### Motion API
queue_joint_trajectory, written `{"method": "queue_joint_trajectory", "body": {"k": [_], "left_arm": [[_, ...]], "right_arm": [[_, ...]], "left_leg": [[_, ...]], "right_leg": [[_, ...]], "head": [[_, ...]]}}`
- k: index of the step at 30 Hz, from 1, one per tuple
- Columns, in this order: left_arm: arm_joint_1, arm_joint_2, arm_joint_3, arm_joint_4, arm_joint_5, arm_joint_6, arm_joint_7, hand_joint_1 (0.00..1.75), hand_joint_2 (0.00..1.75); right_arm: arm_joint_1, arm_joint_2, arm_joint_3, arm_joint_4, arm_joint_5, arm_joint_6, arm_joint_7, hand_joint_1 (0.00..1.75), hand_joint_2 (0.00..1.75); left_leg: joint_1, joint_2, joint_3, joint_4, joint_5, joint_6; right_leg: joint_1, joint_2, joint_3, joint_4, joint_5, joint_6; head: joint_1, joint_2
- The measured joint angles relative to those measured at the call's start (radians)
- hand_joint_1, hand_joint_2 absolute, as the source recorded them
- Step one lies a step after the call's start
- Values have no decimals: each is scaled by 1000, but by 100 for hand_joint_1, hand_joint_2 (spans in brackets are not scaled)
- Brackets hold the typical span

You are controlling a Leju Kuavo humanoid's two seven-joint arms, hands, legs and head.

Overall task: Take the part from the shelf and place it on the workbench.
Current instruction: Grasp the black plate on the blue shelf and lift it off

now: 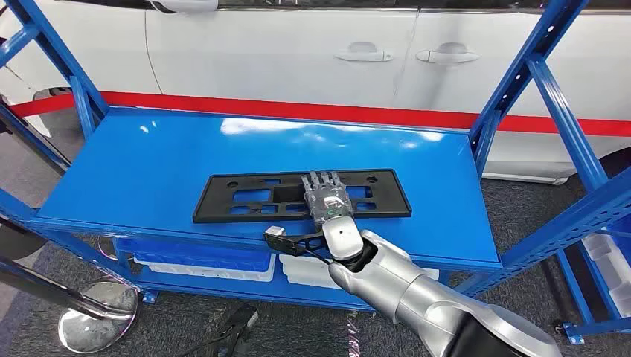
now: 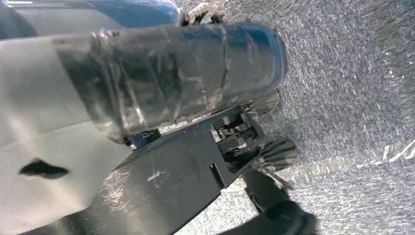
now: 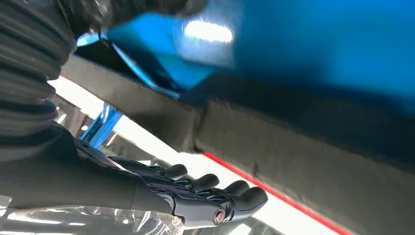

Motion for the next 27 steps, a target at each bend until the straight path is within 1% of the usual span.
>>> {"method": "queue_joint_trajectory", "body": {"k": [1, 2, 3, 4, 6, 7, 8, 9, 11, 12, 13, 14, 15, 16, 17, 18, 19, 21, 22, 23, 24, 25, 26, 27], "left_arm": [[0, 0, 0, 0, 0, 0, 0, 0, 0], [-1, 0, 0, 0, 0, 0, 0, 0, 0], [-1, 0, 0, 0, 0, 1, 0, 0, 0], [-1, 0, 0, 0, 0, 1, 0, 0, 0], [-1, 0, 0, 0, 1, 3, -1, 0, 0], [-1, 1, 0, 0, 1, 3, 0, 0, 0], [-1, 1, 0, 0, 1, 3, 0, 0, 0], [0, 1, 0, 0, 1, 3, -1, 0, 0], [1, 1, 0, 0, 2, 3, -1, 0, 0], [3, 1, 0, 0, 2, 3, -1, 0, 0], [5, 0, 0, 0, 2, 3, -1, 0, 0], [6, 0, 0, 0, 3, 3, -1, 0, 0], [7, 1, 0, 0, 4, 3, -2, 0, 0], [7, 1, 0, 0, 4, 4, -2, 0, 0], [6, 1, 0, 0, 4, 4, -3, 0, 0], [6, 1, 0, 0, 5, 4, -4, 0, 0], [6, 1, 0, 0, 4, 4, -5, 0, 0], [7, 1, 0, 0, 3, 3, -8, 0, 0], [8, 1, 0, 0, 2, 3, -12, 0, 0], [8, 2, 0, 0, -1, 5, -17, 0, 0], [8, 2, 0, 0, -6, 10, -24, 0, 44], [7, 2, 0, 0, -11, 20, -31, 0, 87], [7, 2, 0, 0, -19, 34, -38, 0, 131], [7, 2, 0, 0, -27, 53, -47, 0, 175]], "right_arm": [[0, 0, 0, 1, 0, 1, 0, 159, 175], [0, 0, 0, 1, -1, 4, -1, 161, 175], [0, 0, 0, 2, -2, 9, -2, 165, 175], [0, 0, -1, 2, -4, 14, -3, 168, 175], [1, -1, -1, 4, -7, 24, -10, 171, 175], [2, -1, -1, 5, -9, 27, -14, 172, 175], [2, -2, -1, 6, -11, 28, -17, 173, 175], [2, -2, -1, 7, -12, 28, -19, 174, 175], [4, -2, -2, 8, -14, 25, -21, 175, 175], [5, -2, -2, 9, -15, 22, -22, 175, 175], [7, -2, -2, 10, -15, 17, -24, 175, 175], [8, -3, -2, 10, -15, 13, -27, 175, 175], [9, -3, -2, 10, -15, 8, -30, 175, 175], [9, -3, -2, 10, -15, 3, -33, 175, 175], [9, -4, -2, 11, -16, -2, -34, 175, 175], [10, -4, -3, 11, -17, -9, -34, 175, 175], [10, -5, -4, 12, -18, -14, -34, 175, 175], [13, -8, -7, 13, -22, -21, -35, 175, 175], [14, -9, -8, 14, -24, -23, -36, 175, 175], [14, -11, -9, 15, -26, -25, -39, 175, 175], [15, -13, -9, 16, -29, -30, -42, 175, 175], [16, -15, -10, 17, -32, -36, -47, 175, 175], [18, -17, -10, 18, -36, -45, -51, 175, 175], [22, -20, -10, 18, -40, -55, -55, 175, 175]], "left_leg": [[0, 0, 0, 1, -1, -1], [-2, -1, -2, 3, -2, -4], [-5, -2, -3, 5, -3, -8], [-7, -3, -5, 6, -3, -12], [-7, -3, -6, 4, -2, -22], [-6, -3, -9, 8, -7, -28], [-4, -2, -17, 28, -23, -33], [-3, -2, -31, 60, -45, -37], [-1, -2, -84, 186, -108, -45], [0, -2, -108, 241, -127, -47], [0, -2, -122, 274, -132, -49], [1, -2, -115, 261, -114, -49], [2, -2, -92, 212, -82, -49], [2, -2, -59, 142, -49, -47], [2, -2, -29, 80, -29, -45], [1, -2, -7, 35, -17, -41], [0, -3, 3, 13, -16, -38], [-3, -3, 6, 6, -15, -28], [-1, -2, 7, 4, -12, -23], [0, 0, 8, 1, -10, -17], [1, 1, 8, -2, -7, -10], [2, 2, 9, -3, -6, -6], [1, 3, 8, -3, -5, -3], [0, 4, 7, -2, -5, -1]], "right_leg": [[0, 0, 18, -39, 6, -2], [2, 0, 29, -60, 10, -3], [2, 0, 50, -101, 21, -6], [4, 1, 58, -120, 23, -9], [4, 1, 59, -124, 28, -19], [3, 1, 60, -128, 31, -24], [1, 0, 62, -132, 34, -30], [-2, -1, 63, -135, 36, -34], [-2, -4, 63, -135, 37, -37], [-1, -4, 63, -135, 37, -38], [-1, -5, 63, -135, 37, -38], [-1, -5, 63, -134, 37, -38], [-2, -4, 64, -133, 36, -37], [-2, -4, 64, -132, 35, -36], [-1, -4, 62, -130, 35, -33], [1, -3, 61, -129, 34, -28], [3, -2, 59, -129, 35, -23], [6, -1, 57, -131, 38, -14], [4, 0, 56, -128, 35, -9], [4, -1, 49, -113, 23, -5], [3, -1, 32, -76, -1, -2], [2, -2, 7, -20, -33, 2], [2, -3, -24, 49, -66, 4], [2, -3, -54, 115, -91, 5]], "head": [[0, 0], [-1, 0], [-1, 0], [-2, 0], [-2, 0], [-2, 0], [-4, 0], [-6, 0], [-9, 0], [-8, 0], [-8, 0], [-8, 0], [-8, 0], [-8, 0], [-8, 0], [-8, 0], [-8, 0], [-7, 0], [-7, 0], [-6, 0], [-5, 0], [-3, 0], [-2, 0], [-1, 0]]}}
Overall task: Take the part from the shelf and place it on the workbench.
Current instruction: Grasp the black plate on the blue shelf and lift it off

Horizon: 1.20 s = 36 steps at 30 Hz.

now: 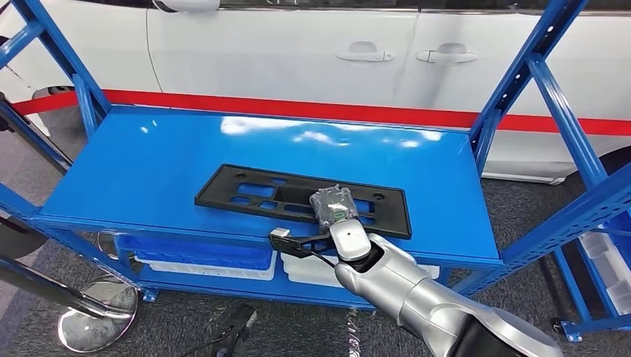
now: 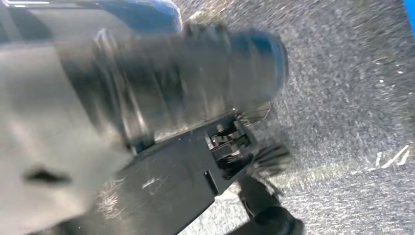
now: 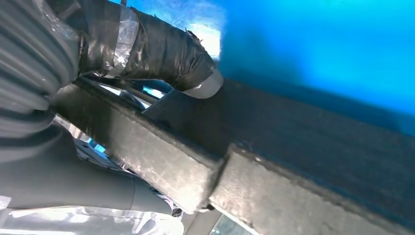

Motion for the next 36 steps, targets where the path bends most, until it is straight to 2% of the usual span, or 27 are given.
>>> {"method": "queue_joint_trajectory", "body": {"k": [1, 2, 3, 5, 6, 7, 9, 11, 12, 15, 16, 17, 18, 20, 21, 22, 24, 26, 28, 30, 31, 32, 33, 35, 36], "left_arm": [[0, 0, 0, 0, -10, 25, -10, 0, 175], [1, 0, 0, 0, -23, 55, -24, 0, 175], [1, -1, 0, 0, -35, 91, -39, 0, 175], [3, -2, 0, 0, -49, 134, -73, 0, 87], [6, -3, 0, 0, -46, 129, -88, 0, 87], [11, -3, 0, 0, -38, 108, -100, 0, 87], [26, -3, 0, 0, -17, 60, -120, 0, 175], [44, -3, 0, 0, -3, 37, -132, 0, 175], [53, -4, 0, 0, 1, 33, -137, 0, 175], [78, -3, 0, 0, 11, 28, -152, 0, 175], [88, -1, 0, 0, 14, 26, -159, 0, 175], [99, 1, 0, 0, 18, 24, -165, 0, 175], [106, 3, 0, 0, 21, 23, -169, 0, 175], [112, 8, 0, 1, 23, 22, -171, 0, 175], [112, 10, 0, 1, 23, 22, -172, 0, 175], [112, 11, 0, 1, 23, 22, -172, 0, 175], [113, 12, 0, 1, 23, 22, -172, 0, 175], [115, 13, 0, 1, 23, 22, -171, 0, 175], [115, 12, 0, 1, 23, 22, -172, 0, 175], [114, 13, 0, 1, 25, 28, -177, 0, 175], [114, 13, 0, 1, 26, 35, -181, 0, 175], [115, 13, 0, 1, 27, 44, -187, 0, 175], [116, 13, 0, 1, 28, 52, -193, 0, 175], [116, 12, 0, 1, 29, 61, -199, 0, 175], [116, 12, 0, 1, 28, 63, -200, 0, 175]], "right_arm": [[3, -3, 0, 0, -6, -15, -4, 175, 175], [6, -6, -2, 0, -15, -35, -11, 175, 175], [8, -10, -5, -2, -28, -61, -21, 175, 175], [16, -22, -17, -17, -69, -135, -56, 175, 175], [26, -31, -26, -35, -95, -179, -77, 175, 175], [38, -40, -34, -57, -118, -220, -96, 175, 175], [72, -61, -57, -125, -159, -292, -123, 175, 175], [111, -83, -87, -210, -192, -341, -136, 175, 175], [135, -95, -106, -259, -203, -363, -137, 175, 175], [239, -147, -164, -451, -210, -426, -123, 175, 175], [277, -166, -183, -524, -210, -439, -115, 175, 175], [310, -183, -198, -590, -210, -445, -109, 175, 175], [336, -197, -212, -649, -210, -447, -103, 175, 175], [373, -220, -235, -741, -211, -446, -91, 175, 175], [388, -231, -246, -780, -211, -444, -88, 175, 175], [402, -241, -258, -817, -211, -443, -86, 175, 175], [425, -259, -280, -884, -211, -440, -86, 175, 175], [442, -275, -299, -940, -211, -437, -86, 175, 175], [453, -290, -316, -985, -211, -436, -87, 175, 175], [466, -300, -329, -1023, -211, -445, -95, 175, 175], [478, -305, -336, -1046, -210, -457, -103, 175, 175], [494, -312, -343, -1072, -207, -472, -113, 175, 175], [509, -319, -350, -1104, -201, -489, -121, 175, 175], [535, -332, -365, -1174, -181, -513, -126, 175, 175], [547, -336, -373, -1213, -169, -520, -125, 175, 175]], "left_leg": [[-1, 0, 0, 1, 0, 0], [-1, 0, 0, 1, 0, 1], [-1, -1, 1, 2, -1, 1], [-2, -4, 2, 4, -3, -2], [-4, -6, 0, 5, -4, -5], [-5, -7, -2, 6, -4, -9], [-5, -6, -2, 4, -3, -18], [-1, -4, -4, 17, -18, -28], [0, -4, -16, 47, -41, -33], [3, -4, -93, 228, -132, -43], [3, -4, -111, 271, -143, -45], [3, -4, -115, 281, -136, -45], [3, -4, -99, 250, -110, -43], [1, -4, -32, 112, -45, -34], [-1, -4, -2, 50, -25, -29], [-4, -5, 16, 12, -17, -26], [-9, -7, 21, -5, -16, -19], [-5, -6, 21, -11, -10, -8], [0, -4, 23, -17, -4, 4], [-2, -3, 22, -16, -5, 9], [-2, -3, 21, -15, -5, 10], [-2, -4, 21, -13, -6, 10], [-1, -5, 21, -10, -8, 9], [0, -7, 21, 1, -17, 4], [-2, -8, 19, 9, -22, -1]], "right_leg": [[0, 0, -18, 39, -8, 0], [0, 0, -19, 42, 3, -1], [0, 0, 1, 2, 31, -3], [1, 0, 73, -142, 95, -10], [2, 0, 102, -201, 112, -13], [4, 1, 118, -233, 117, -15], [9, 4, 123, -246, 117, -20], [6, 6, 129, -254, 121, -29], [3, 5, 133, -259, 122, -34], [2, -1, 139, -262, 120, -42], [2, -1, 140, -262, 119, -44], [2, 0, 142, -262, 118, -44], [2, 2, 143, -261, 117, -44], [2, 6, 146, -261, 115, -42], [4, 6, 146, -260, 114, -38], [5, 6, 144, -259, 114, -34], [6, 6, 139, -259, 116, -24], [6, 4, 130, -238, 106, -14], [6, 2, 96, -156, 59, -6], [6, 2, 40, -30, -6, -1], [4, 2, 18, 18, -23, 1], [2, 1, 12, 32, -22, 2], [0, 1, 24, 8, -1, 3], [-5, 0, 84, -118, 63, 4], [-5, 0, 112, -175, 82, 3]], "head": [[0, 0], [0, 0], [0, 0], [0, 0], [-1, 0], [-1, 0], [-2, 0], [-2, 0], [-4, 0], [-9, 0], [-9, 0], [-9, 0], [-9, 0], [-9, 0], [-8, 0], [-8, 0], [-8, 0], [-7, 0], [-2, 0], [2, 0], [2, 0], [2, 0], [3, 0], [3, 0], [3, 0]]}}
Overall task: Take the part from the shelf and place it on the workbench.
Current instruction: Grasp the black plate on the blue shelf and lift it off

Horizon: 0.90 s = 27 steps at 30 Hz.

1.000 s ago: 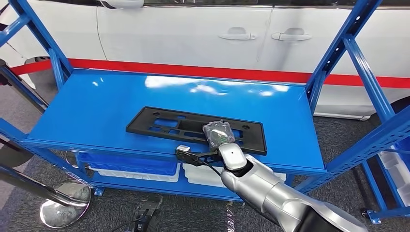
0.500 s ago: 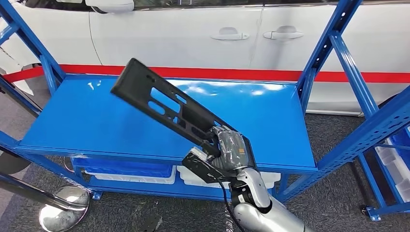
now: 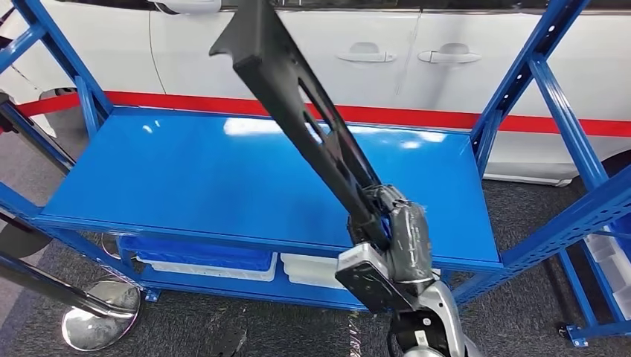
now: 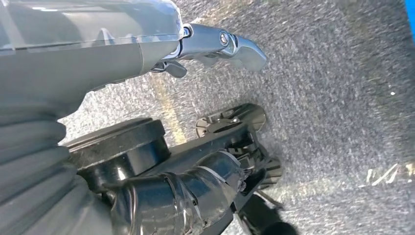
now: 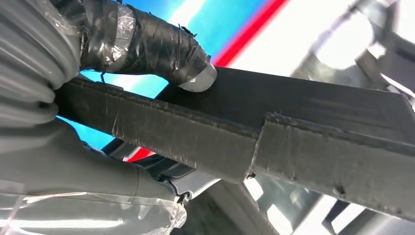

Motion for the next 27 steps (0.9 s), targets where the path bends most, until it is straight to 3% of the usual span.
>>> {"method": "queue_joint_trajectory", "body": {"k": [2, 4, 6, 9, 10, 11, 12, 15, 17, 19, 21, 23, 25, 26, 27], "left_arm": [[1, 0, 0, 0, -3, 2, 2, 0, 175], [3, 0, 0, 0, -8, 6, 5, 0, 175], [6, 0, 0, 0, -7, 9, 12, 0, 175], [8, 0, 0, 0, 2, 2, 31, 0, 175], [10, -1, 0, 0, 6, -4, 34, 0, 175], [12, -1, 0, 0, 9, -11, 33, 0, 175], [14, -1, 0, 0, 11, -17, 31, 0, 175], [13, -1, 0, 0, 10, -32, 30, 0, 175], [11, 0, 0, 0, 1, -46, 33, 0, 175], [11, 0, 0, 0, -11, -65, 38, 0, 175], [10, 0, 0, 0, -21, -79, 43, 0, 175], [5, -1, 0, 0, -30, -88, 49, 0, 175], [-1, -1, 0, 0, -40, -101, 57, 0, 175], [-3, -1, 0, 0, -46, -111, 64, 0, 175], [-5, -1, 0, 0, -53, -125, 74, 0, 175]], "right_arm": [[30, -8, -15, -77, 23, -12, 1, 175, 175], [59, -15, -24, -149, 39, -22, 1, 175, 175], [79, -19, -28, -213, 44, -34, -2, 175, 175], [104, -21, -30, -303, 31, -70, -19, 175, 175], [112, -21, -30, -328, 16, -83, -29, 175, 175], [119, -22, -30, -351, -6, -95, -42, 175, 175], [125, -22, -30, -373, -31, -104, -55, 175, 175], [134, -22, -30, -431, -95, -109, -93, 175, 175], [138, -22, -30, -462, -117, -102, -112, 175, 175], [144, -23, -30, -486, -127, -95, -123, 175, 175], [151, -23, -30, -506, -130, -94, -128, 175, 175], [160, -24, -30, -522, -133, -98, -129, 175, 175], [172, -24, -30, -534, -138, -108, -131, 175, 175], [179, -24, -30, -539, -140, -112, -134, 175, 175], [186, -24, -30, -544, -142, -117, -136, 175, 175]], "left_leg": [[-4, -1, -5, 9, -6, -10], [-5, -1, -7, 8, -6, -18], [-4, 0, -17, 33, -28, -26], [-1, 1, -82, 196, -127, -36], [-1, 1, -104, 252, -151, -38], [-1, 1, -111, 279, -156, -37], [-1, 1, -102, 270, -143, -34], [-8, 1, 1, 87, -60, -14], [-16, 0, 39, 11, -39, -5], [-19, -1, 37, 3, -32, -3], [-13, 3, 31, -7, -14, 5], [-9, 7, 17, -15, 3, 14], [-10, 9, -7, -9, 16, 19], [-10, 10, -20, -5, 22, 18], [-10, 10, -33, 0, 28, 17]], "right_leg": [[2, 2, 24, -52, 7, -6], [4, 4, 22, -53, 8, -17], [0, 3, 22, -56, 12, -28], [0, -4, 21, -56, 17, -38], [1, -4, 19, -55, 17, -38], [3, -4, 17, -54, 18, -39], [4, -4, 16, -52, 18, -39], [8, -2, 15, -49, 19, -38], [7, -3, 11, -47, 24, -31], [6, -4, 6, -49, 33, -19], [6, -3, 0, -37, 18, -9], [4, -2, -27, 37, -53, -1], [3, -2, -63, 161, -134, 5], [2, -3, -70, 205, -151, 8], [1, -3, -61, 215, -145, 11]], "head": [[0, 0], [0, 0], [-2, 0], [-6, 0], [-6, 0], [-6, 0], [-6, 0], [-6, 0], [-5, 0], [-5, 0], [-4, 0], [-2, 0], [0, 0], [0, 0], [0, 0]]}}
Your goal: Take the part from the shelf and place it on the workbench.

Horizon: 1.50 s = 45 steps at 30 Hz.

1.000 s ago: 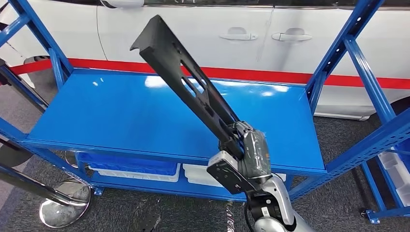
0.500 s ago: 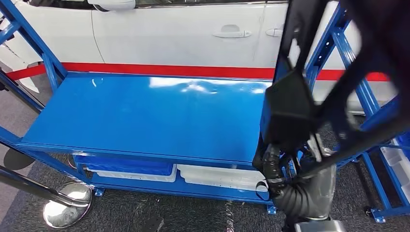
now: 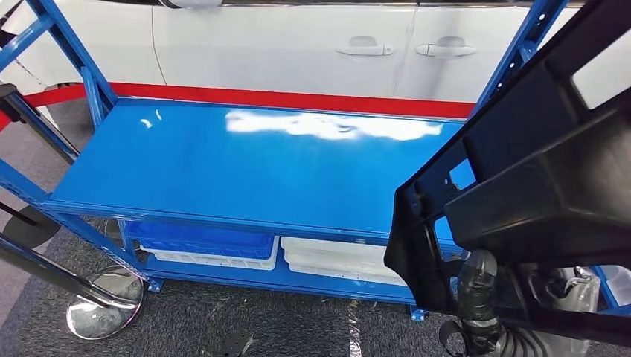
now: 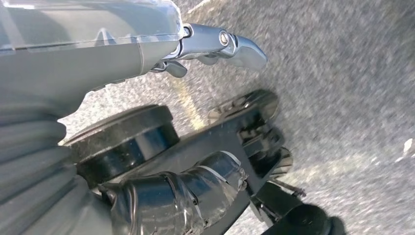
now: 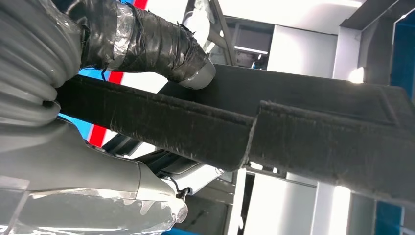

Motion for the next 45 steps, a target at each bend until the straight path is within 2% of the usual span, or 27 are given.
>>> {"method": "queue_joint_trajectory", "body": {"k": [2, 4, 5, 8, 9, 11, 13, 14, 15, 17, 18, 20, 21, 23, 25, 28, 29, 31, 33, 35, 36, 37, 39, 41, 43, 44, 45], "left_arm": [[-3, 0, -1, 0, -12, -31, 25, 0, 175], [-5, 0, -8, 0, -20, -51, 39, 0, 175], [-7, 0, -12, 0, -23, -56, 38, 0, 175], [-17, -4, -22, 0, -35, -65, 25, 0, 175], [-20, -8, -25, 0, -42, -67, 24, 0, 175], [-25, -18, -34, 0, -59, -66, 31, 0, 175], [-31, -26, -45, 0, -73, -64, 43, 0, 175], [-34, -29, -49, 0, -78, -61, 49, 0, 175], [-36, -32, -51, -1, -81, -58, 55, 0, 175], [-43, -38, -55, -1, -81, -49, 65, 0, 175], [-49, -40, -57, -1, -79, -45, 68, 0, 175], [-62, -42, -59, -1, -73, -38, 70, 0, 175], [-68, -42, -60, -1, -69, -35, 70, 0, 175], [-74, -44, -61, -1, -62, -30, 70, 0, 175], [-75, -45, -61, -1, -54, -24, 71, 0, 175], [-78, -52, -61, -1, -51, -15, 73, 0, 175], [-79, -56, -61, -1, -49, -11, 73, 0, 175], [-81, -61, -61, -1, -45, 0, 73, 0, 175], [-82, -62, -61, -1, -41, 12, 72, 0, 175], [-85, -63, -61, -1, -41, 21, 71, 0, 175], [-87, -63, -61, -1, -41, 23, 71, 0, 175], [-87, -63, -61, -1, -41, 25, 71, 0, 175], [-85, -63, -61, -1, -41, 26, 72, 0, 175], [-82, -65, -61, -1, -41, 26, 73, 0, 175], [-83, -68, -61, -1, -43, 24, 78, 0, 175], [-85, -68, -61, -1, -45, 22, 81, 0, 175], [-87, -68, -61, -1, -48, 20, 84, 0, 175]], "right_arm": [[10, 0, 0, -11, -6, -8, -5, 175, 175], [18, 1, 0, -24, -22, -16, -7, 175, 175], [24, 1, 0, -31, -34, -19, -8, 175, 175], [44, 6, -3, -42, -99, -23, -34, 175, 175], [49, 9, -6, -43, -127, -24, -50, 175, 175], [57, 15, -11, -47, -170, -24, -75, 175, 175], [63, 19, -15, -51, -199, -24, -89, 175, 175], [67, 19, -15, -52, -213, -24, -94, 175, 175], [69, 19, -16, -53, -228, -24, -98, 175, 175], [72, 19, -17, -53, -256, -24, -106, 175, 175], [70, 19, -17, -53, -270, -23, -110, 175, 175], [63, 19, -17, -52, -293, -22, -116, 175, 175], [58, 19, -17, -51, -302, -20, -118, 175, 175], [47, 19, -17, -46, -315, -13, -119, 175, 175], [39, 19, -17, -40, -322, -8, -121, 175, 175], [28, 19, -17, -28, -333, -9, -130, 175, 175], [24, 19, -17, -24, -337, -11, -132, 175, 175], [21, 19, -17, -14, -344, -14, -133, 175, 175], [19, 19, -17, -6, -348, -15, -133, 175, 175], [15, 19, -17, -1, -348, -17, -133, 175, 175], [13, 19, -17, 1, -347, -18, -133, 175, 175], [11, 20, -17, 3, -347, -18, -133, 175, 175], [10, 21, -17, 7, -346, -18, -134, 175, 175], [9, 23, -17, 10, -345, -18, -134, 175, 175], [8, 26, -17, 12, -341, -18, -133, 175, 175], [8, 27, -17, 13, -336, -18, -133, 175, 175], [8, 29, -17, 14, -332, -18, -133, 175, 175]], "left_leg": [[1, 0, -25, 12, 11, -6], [-1, -1, -45, 26, 20, -16], [-2, -2, -50, 30, 26, -22], [-3, -7, -62, 31, 46, -36], [-2, -8, -69, 39, 34, -40], [1, -8, -92, 105, -49, -47], [1, -7, -115, 229, -153, -49], [1, -7, -116, 282, -178, -47], [-1, -7, -105, 309, -176, -43], [-7, -7, -35, 265, -123, -29], [-13, -8, 20, 199, -103, -19], [-24, -8, 118, 52, -106, -2], [-28, -8, 145, 1, -116, 4], [-29, -7, 153, -37, -108, 8], [-24, -3, 143, -56, -74, 14], [-20, 2, 100, -61, -30, 22], [-19, 2, 81, -55, -19, 21], [-17, 4, 39, -39, -1, 15], [-12, 5, -2, -14, 13, 6], [-11, 4, -34, 13, 22, -6], [-12, 3, -45, 22, 28, -12], [-11, 2, -52, 25, 36, -18], [-7, 0, -62, 26, 44, -30], [-3, -1, -85, 64, -14, -42], [0, -1, -112, 173, -126, -50], [1, -1, -121, 234, -162, -52], [1, -1, -119, 281, -174, -52]], "right_leg": [[-6, 0, 69, -81, 51, 4], [-9, 2, 151, -207, 72, 3], [-9, 4, 170, -246, 72, -2], [-5, 5, 154, -263, 88, -27], [-5, 2, 144, -263, 98, -36], [-5, -2, 121, -265, 121, -50], [0, -3, 93, -264, 144, -56], [3, -3, 78, -262, 155, -58], [6, -3, 62, -260, 166, -59], [11, -4, 34, -256, 185, -60], [12, -4, 24, -253, 194, -60], [12, -6, 14, -253, 211, -55], [10, -7, 12, -257, 222, -51], [8, -8, 9, -270, 244, -39], [9, -7, 0, -262, 223, -29], [4, -4, -35, -123, 79, -15], [2, -4, -43, -61, 50, -11], [-6, -5, -30, 2, 72, -1], [-17, -5, 44, -63, 124, 9], [-18, -3, 139, -195, 109, 10], [-16, -2, 163, -241, 93, 6], [-10, -1, 170, -264, 83, -3], [-8, -4, 149, -268, 98, -23], [-10, -7, 127, -269, 122, -41], [-9, -7, 99, -268, 147, -50], [-7, -8, 83, -268, 159, -52], [-5, -8, 67, -267, 171, -53]], "head": [[0, 0], [-1, 0], [-1, 0], [-1, 0], [-2, 0], [-5, 0], [-8, 0], [-8, 0], [-8, 0], [-8, 0], [-8, 0], [-8, 0], [-8, 0], [-8, 0], [-6, 0], [-4, 0], [-3, 0], [-2, 0], [-1, 0], [-1, 0], [-1, 0], [-1, 0], [1, 0], [0, 0], [-3, 0], [-5, 0], [-5, 0]]}}
